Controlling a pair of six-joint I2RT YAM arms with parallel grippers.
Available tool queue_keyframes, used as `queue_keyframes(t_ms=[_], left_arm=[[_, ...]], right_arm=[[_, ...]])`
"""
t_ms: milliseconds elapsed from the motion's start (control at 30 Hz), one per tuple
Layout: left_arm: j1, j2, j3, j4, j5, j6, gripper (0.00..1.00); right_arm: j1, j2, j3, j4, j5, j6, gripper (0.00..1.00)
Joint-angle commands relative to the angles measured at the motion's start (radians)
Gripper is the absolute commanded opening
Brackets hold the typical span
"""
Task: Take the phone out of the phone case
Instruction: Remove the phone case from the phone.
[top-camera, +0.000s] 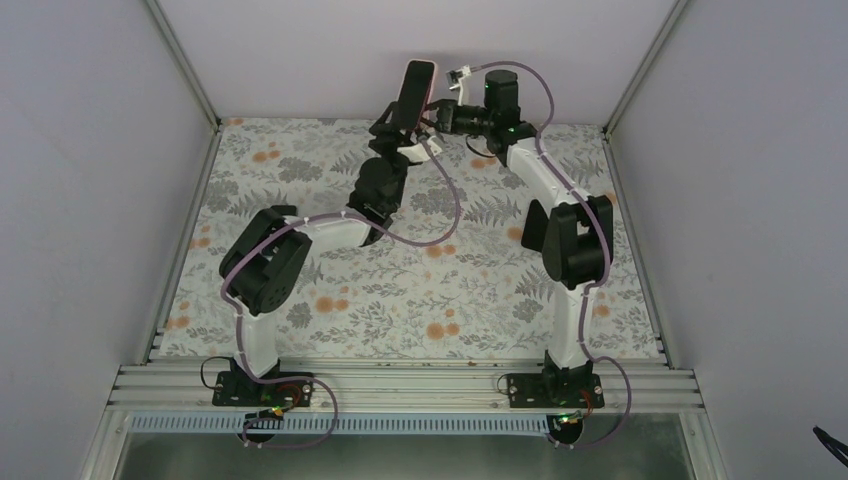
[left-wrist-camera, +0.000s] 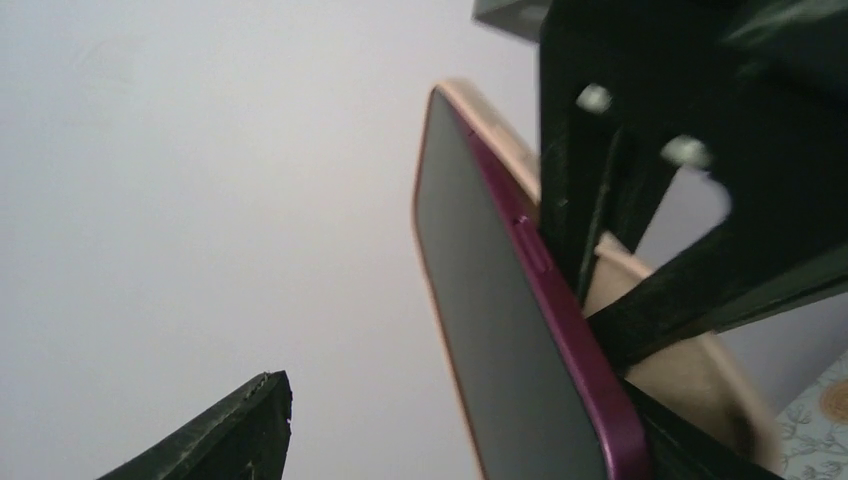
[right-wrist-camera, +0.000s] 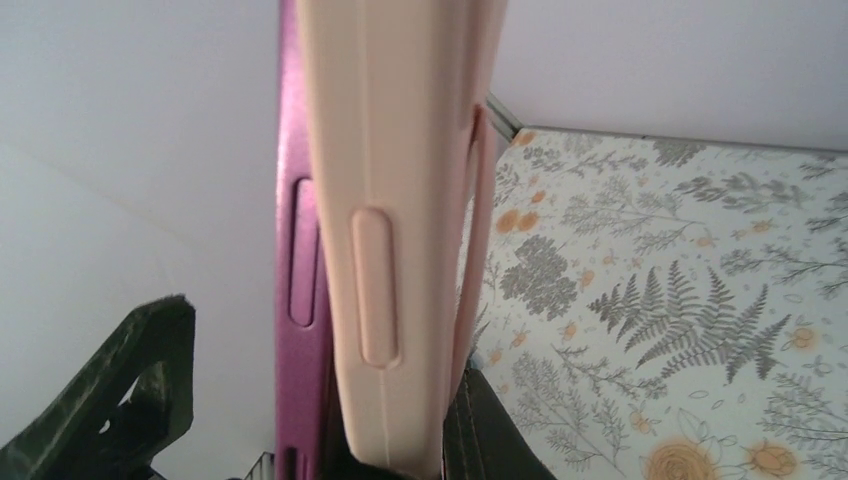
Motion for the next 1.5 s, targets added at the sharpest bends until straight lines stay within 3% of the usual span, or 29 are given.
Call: queue_keyframes(t_ms=[0,233,567,767,800,967,1000,1267,1467], left_arm=[[0.091,0.014,0.114,-0.062,-0.278,-0.069,0.71],[0.087,0.006,0.117,0.053,-0.238,-0.009,0.73],[0.056,0.098,0.224,0.187,-0.189,0.133,0.73],[0.039,0.124,0.303,0.093,-0.185,0.090,0.71],[0.038,0.134,0.319,0.088,-0.192,0.090,0.68],[0.034,0.169,0.334,0.214,-0.189,0.172,0.31],[0.033,0.169,0.333,0.231,-0.188,0.179,0.28],[0.010,0.149,0.259,0.420,-0.114,0.235,0.24],[-0.003,0.160,0.253,0.475,-0.098,0.271,0.03]], right_arm=[[0.013,-0.153,-0.017,-0.007,-0.186,-0.026,0.03],[0.028,-0.171,-0.017,-0.088,-0.251,-0.096,0.03],[0.065,-0.100,0.110,-0.398,-0.353,-0.324,0.03],[0.107,-0.089,0.159,-0.547,-0.367,-0.464,0.03],[0.112,-0.086,0.166,-0.574,-0.370,-0.485,0.03],[0.130,-0.097,0.155,-0.633,-0.383,-0.549,0.03],[0.131,-0.102,0.146,-0.629,-0.384,-0.550,0.03],[0.130,-0.104,0.113,-0.565,-0.379,-0.506,0.03],[0.125,-0.099,0.093,-0.496,-0.371,-0.442,0.03]])
